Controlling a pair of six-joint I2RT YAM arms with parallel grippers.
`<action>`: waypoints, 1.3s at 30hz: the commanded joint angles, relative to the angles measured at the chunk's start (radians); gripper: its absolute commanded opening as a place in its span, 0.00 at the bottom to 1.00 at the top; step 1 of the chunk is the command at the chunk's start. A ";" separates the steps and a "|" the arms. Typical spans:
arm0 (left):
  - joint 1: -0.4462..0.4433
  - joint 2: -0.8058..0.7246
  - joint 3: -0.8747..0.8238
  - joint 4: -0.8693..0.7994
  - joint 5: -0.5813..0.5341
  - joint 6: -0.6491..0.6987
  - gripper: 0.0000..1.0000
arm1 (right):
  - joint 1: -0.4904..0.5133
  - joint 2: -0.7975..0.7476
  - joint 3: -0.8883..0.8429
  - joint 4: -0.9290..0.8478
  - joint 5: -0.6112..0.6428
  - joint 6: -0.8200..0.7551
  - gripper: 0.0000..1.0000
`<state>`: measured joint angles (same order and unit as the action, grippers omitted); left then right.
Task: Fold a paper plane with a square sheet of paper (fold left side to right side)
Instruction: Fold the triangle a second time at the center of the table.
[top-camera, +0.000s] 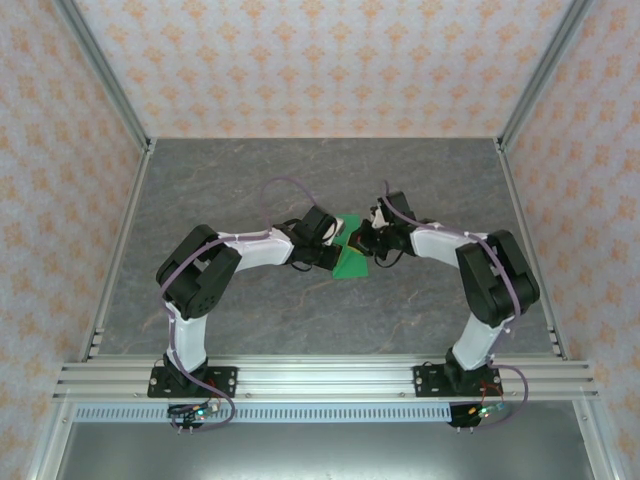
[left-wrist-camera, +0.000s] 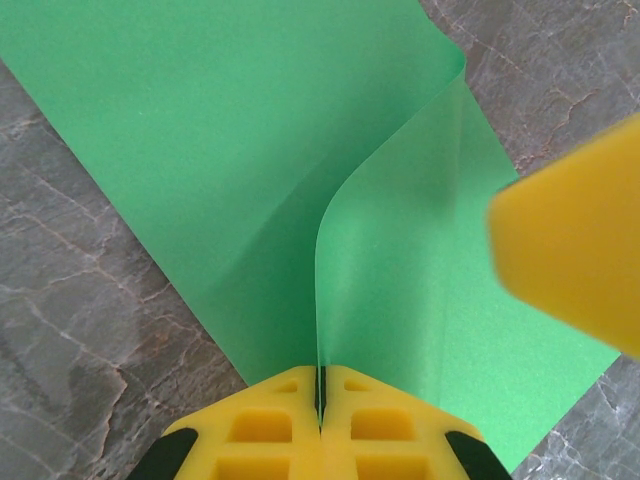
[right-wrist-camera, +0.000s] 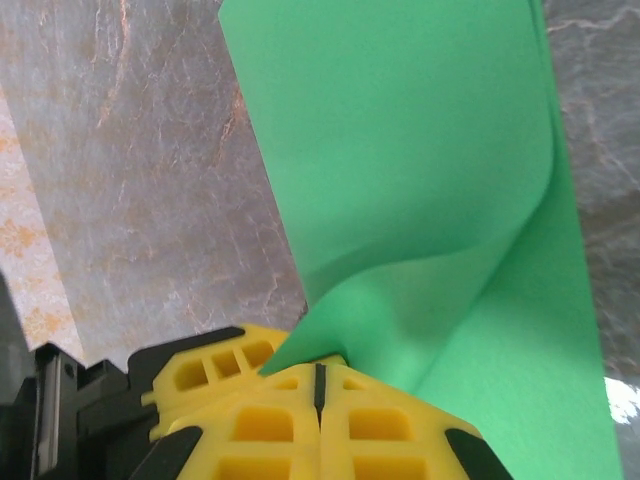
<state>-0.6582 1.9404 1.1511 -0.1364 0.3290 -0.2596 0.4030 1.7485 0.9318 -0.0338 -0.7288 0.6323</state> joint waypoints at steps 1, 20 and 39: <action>0.003 0.026 0.012 -0.004 -0.034 0.026 0.03 | 0.011 0.034 0.034 0.058 -0.014 0.027 0.05; 0.003 0.029 0.027 -0.025 -0.041 0.036 0.03 | 0.019 0.112 0.093 -0.124 0.066 -0.091 0.05; 0.003 0.004 0.034 -0.042 -0.040 0.032 0.10 | 0.019 0.136 0.090 -0.211 0.139 -0.135 0.05</action>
<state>-0.6590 1.9491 1.1664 -0.1448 0.3290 -0.2348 0.4168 1.8519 1.0103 -0.1726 -0.6506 0.5205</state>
